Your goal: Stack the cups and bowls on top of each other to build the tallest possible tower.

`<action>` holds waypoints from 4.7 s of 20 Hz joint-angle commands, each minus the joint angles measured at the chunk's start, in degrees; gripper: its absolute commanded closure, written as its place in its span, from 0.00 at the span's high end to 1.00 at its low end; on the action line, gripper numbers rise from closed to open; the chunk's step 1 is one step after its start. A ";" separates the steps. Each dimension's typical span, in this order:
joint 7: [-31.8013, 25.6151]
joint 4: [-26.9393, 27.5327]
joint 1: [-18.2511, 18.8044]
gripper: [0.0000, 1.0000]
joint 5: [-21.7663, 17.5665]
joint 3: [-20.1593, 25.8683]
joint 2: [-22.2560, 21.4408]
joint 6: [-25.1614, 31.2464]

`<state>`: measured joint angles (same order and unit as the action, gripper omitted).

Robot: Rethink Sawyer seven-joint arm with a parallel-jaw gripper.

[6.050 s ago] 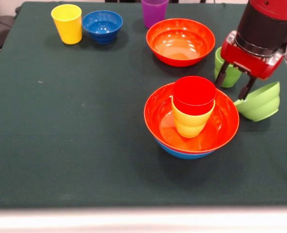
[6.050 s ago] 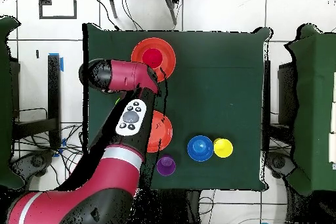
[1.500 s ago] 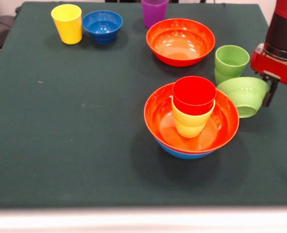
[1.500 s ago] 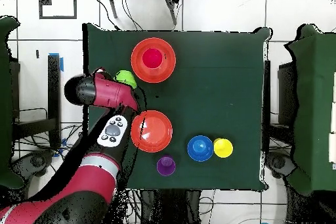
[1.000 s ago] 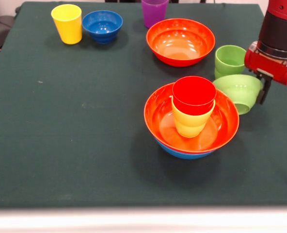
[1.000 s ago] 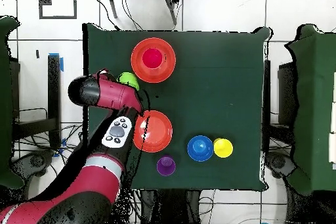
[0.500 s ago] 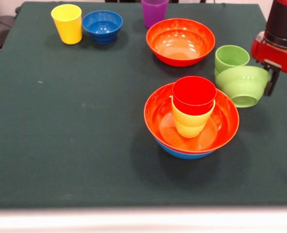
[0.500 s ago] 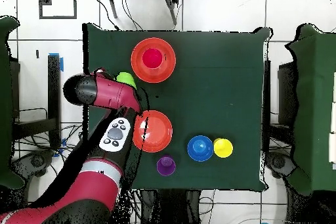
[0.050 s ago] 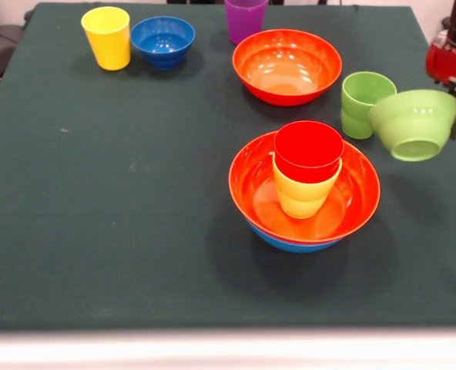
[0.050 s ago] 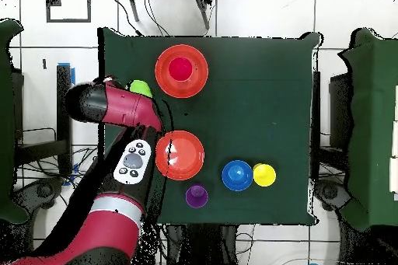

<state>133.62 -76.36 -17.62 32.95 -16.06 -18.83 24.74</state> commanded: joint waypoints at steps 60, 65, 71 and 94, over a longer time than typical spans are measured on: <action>3.46 70.72 18.49 0.00 -0.55 -32.01 25.81 84.02; 3.82 74.09 21.23 0.00 6.88 -41.57 27.84 90.16; 3.31 75.21 22.85 0.00 14.70 -50.11 28.52 92.28; -4.18 76.63 30.25 0.00 52.05 -96.00 29.99 88.75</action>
<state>133.63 -1.38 10.32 77.36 -97.05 11.20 112.45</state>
